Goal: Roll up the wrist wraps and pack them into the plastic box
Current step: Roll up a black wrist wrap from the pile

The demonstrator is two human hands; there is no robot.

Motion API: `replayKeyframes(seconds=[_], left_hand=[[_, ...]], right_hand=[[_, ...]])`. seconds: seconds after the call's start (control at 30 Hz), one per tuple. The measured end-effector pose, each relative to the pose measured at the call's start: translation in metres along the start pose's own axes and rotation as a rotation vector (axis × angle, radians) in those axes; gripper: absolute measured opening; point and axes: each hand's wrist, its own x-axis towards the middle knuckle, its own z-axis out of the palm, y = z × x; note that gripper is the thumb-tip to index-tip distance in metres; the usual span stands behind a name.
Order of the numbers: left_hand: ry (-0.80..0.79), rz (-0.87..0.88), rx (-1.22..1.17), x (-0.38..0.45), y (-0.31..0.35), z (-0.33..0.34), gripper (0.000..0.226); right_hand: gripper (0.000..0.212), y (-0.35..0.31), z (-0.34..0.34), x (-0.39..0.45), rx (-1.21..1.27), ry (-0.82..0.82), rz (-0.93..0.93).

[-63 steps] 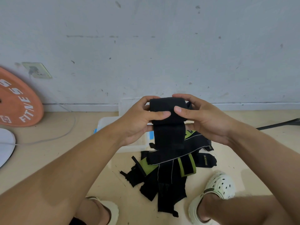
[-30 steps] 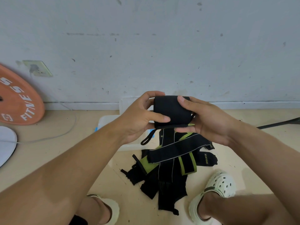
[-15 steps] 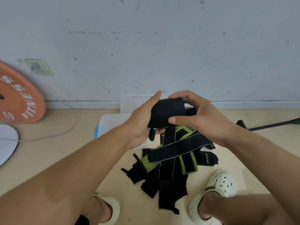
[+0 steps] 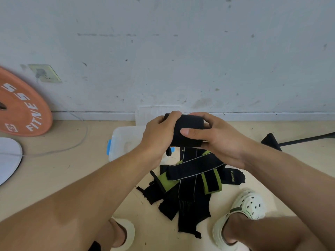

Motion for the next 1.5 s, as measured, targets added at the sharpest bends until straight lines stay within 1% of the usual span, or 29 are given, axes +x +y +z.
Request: replayKeyframes(seconds=[0.07,0.2,0.3,0.37,0.47,0.5,0.57,0.63,0.67,0.73,0.8,0.83,0.9,0.93,0.97,1.0,1.03,1.1,1.13,1.2,1.23,1.4,1.5], left_hand=[[0.000,-0.016,0.000,0.001,0.000,0.000,0.044],[-0.037,-0.126,-0.043,0.000,0.000,0.000,0.064],[-0.086,-0.182,-0.095,0.001,-0.002,0.000,0.066],[-0.093,-0.198,-0.124,0.002,-0.002,-0.001,0.068],[-0.054,-0.184,-0.170,0.001,0.005,-0.001,0.056],[-0.043,-0.179,-0.198,0.000,0.006,-0.002,0.052],[-0.032,-0.175,-0.255,-0.002,0.009,-0.002,0.047],[-0.022,-0.168,-0.281,-0.005,0.010,-0.003,0.048],[-0.022,-0.167,-0.283,-0.006,0.009,-0.002,0.048],[-0.037,-0.159,-0.278,-0.007,0.007,-0.003,0.049],[-0.076,-0.132,-0.209,-0.010,0.004,-0.003,0.050],[-0.086,-0.094,-0.121,-0.009,0.001,-0.004,0.049],[-0.047,0.052,0.095,-0.007,0.000,-0.009,0.036],[-0.013,0.146,0.185,-0.006,0.002,-0.011,0.026],[-0.013,0.226,0.243,-0.005,0.006,-0.015,0.022],[-0.047,0.286,0.273,-0.004,0.010,-0.018,0.030],[-0.118,0.312,0.292,-0.004,0.013,-0.021,0.041],[-0.252,0.317,0.375,-0.005,0.014,-0.026,0.060],[-0.295,0.317,0.437,-0.005,0.013,-0.028,0.073],[-0.329,0.334,0.526,-0.005,0.008,-0.029,0.096],[-0.322,0.356,0.563,-0.004,0.007,-0.030,0.102],[-0.198,0.491,0.746,-0.005,0.003,-0.029,0.097],[-0.151,0.516,0.794,-0.006,0.000,-0.026,0.097]], right_hand=[[0.054,0.001,0.001,-0.001,-0.041,0.022,-0.026],[0.059,0.009,0.007,-0.003,-0.326,0.116,-0.157],[0.058,0.013,0.008,-0.003,-0.470,0.160,-0.229],[0.059,0.011,0.007,-0.004,-0.505,0.174,-0.241],[0.063,0.008,0.005,-0.002,-0.412,0.191,-0.218],[0.065,0.007,0.005,-0.001,-0.337,0.204,-0.194],[0.068,0.007,0.005,0.003,-0.095,0.205,-0.121],[0.070,0.009,0.007,0.006,0.124,0.137,-0.033],[0.069,0.010,0.010,0.006,0.184,0.106,0.004],[0.063,0.011,0.014,0.006,0.270,0.106,0.053],[0.050,0.010,0.016,0.006,0.317,0.159,0.055],[0.042,0.008,0.014,0.007,0.328,0.192,0.051],[0.034,0.004,0.011,0.009,0.313,0.231,0.061],[0.034,0.002,0.008,0.010,0.287,0.234,0.075],[0.033,0.001,0.006,0.012,0.259,0.230,0.093],[0.033,0.000,0.005,0.013,0.230,0.220,0.116],[0.033,0.000,0.003,0.014,0.204,0.209,0.141],[0.032,0.002,0.000,0.017,0.163,0.195,0.183],[0.032,0.003,-0.001,0.018,0.150,0.190,0.195],[0.034,0.006,-0.004,0.020,0.138,0.176,0.201],[0.034,0.007,-0.004,0.021,0.135,0.165,0.201],[0.030,0.007,-0.001,0.021,0.110,0.117,0.187],[0.027,0.007,0.001,0.020,0.062,0.055,0.178]])
